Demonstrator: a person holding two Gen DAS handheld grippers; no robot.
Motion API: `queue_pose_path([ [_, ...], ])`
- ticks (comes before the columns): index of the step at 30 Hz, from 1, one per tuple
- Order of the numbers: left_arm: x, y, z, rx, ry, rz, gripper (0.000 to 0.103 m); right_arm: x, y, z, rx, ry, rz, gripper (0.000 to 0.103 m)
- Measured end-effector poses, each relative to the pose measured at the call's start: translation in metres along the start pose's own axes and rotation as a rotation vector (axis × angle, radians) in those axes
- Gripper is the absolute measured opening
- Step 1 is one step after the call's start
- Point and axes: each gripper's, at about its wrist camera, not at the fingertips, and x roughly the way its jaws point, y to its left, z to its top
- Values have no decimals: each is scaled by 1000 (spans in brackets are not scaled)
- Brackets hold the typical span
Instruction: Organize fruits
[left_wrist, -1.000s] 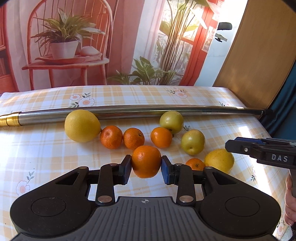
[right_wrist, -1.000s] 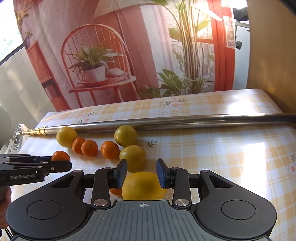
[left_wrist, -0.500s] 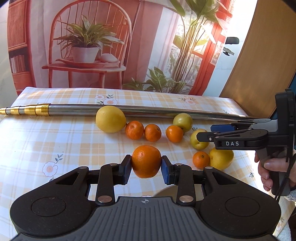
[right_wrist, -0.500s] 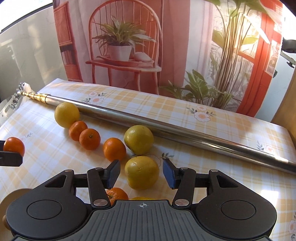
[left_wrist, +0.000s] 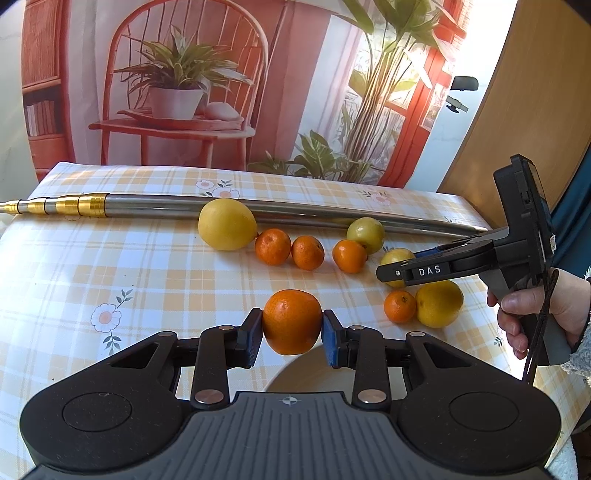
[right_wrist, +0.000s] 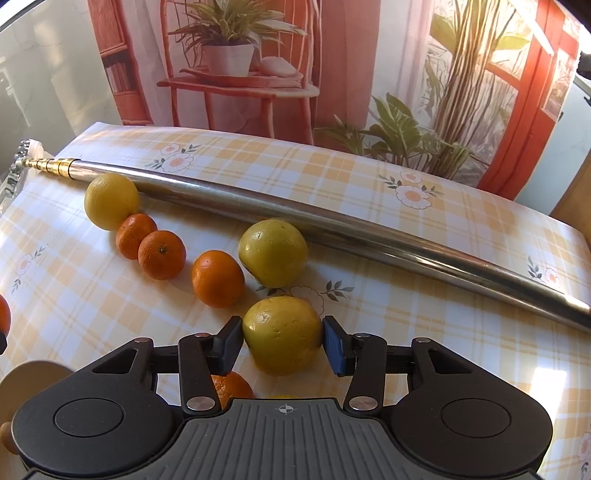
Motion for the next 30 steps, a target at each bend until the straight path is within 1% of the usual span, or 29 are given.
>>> queue_pose_path([
  [4, -2, -1, -2, 4, 3, 1, 36, -4, -2, -2, 28, -13, -11, 43],
  [8, -5, -3, -2, 9, 11, 5, 36, -17, -3, -5, 52, -56, -9, 42],
  [18, -17, -10, -6, 24, 5, 9, 36, -58, 10, -14, 66, -122, 56, 42],
  [30, -34, -16, -13, 29, -11, 12, 36, -95, 33, -35, 35, -147, 102, 42],
])
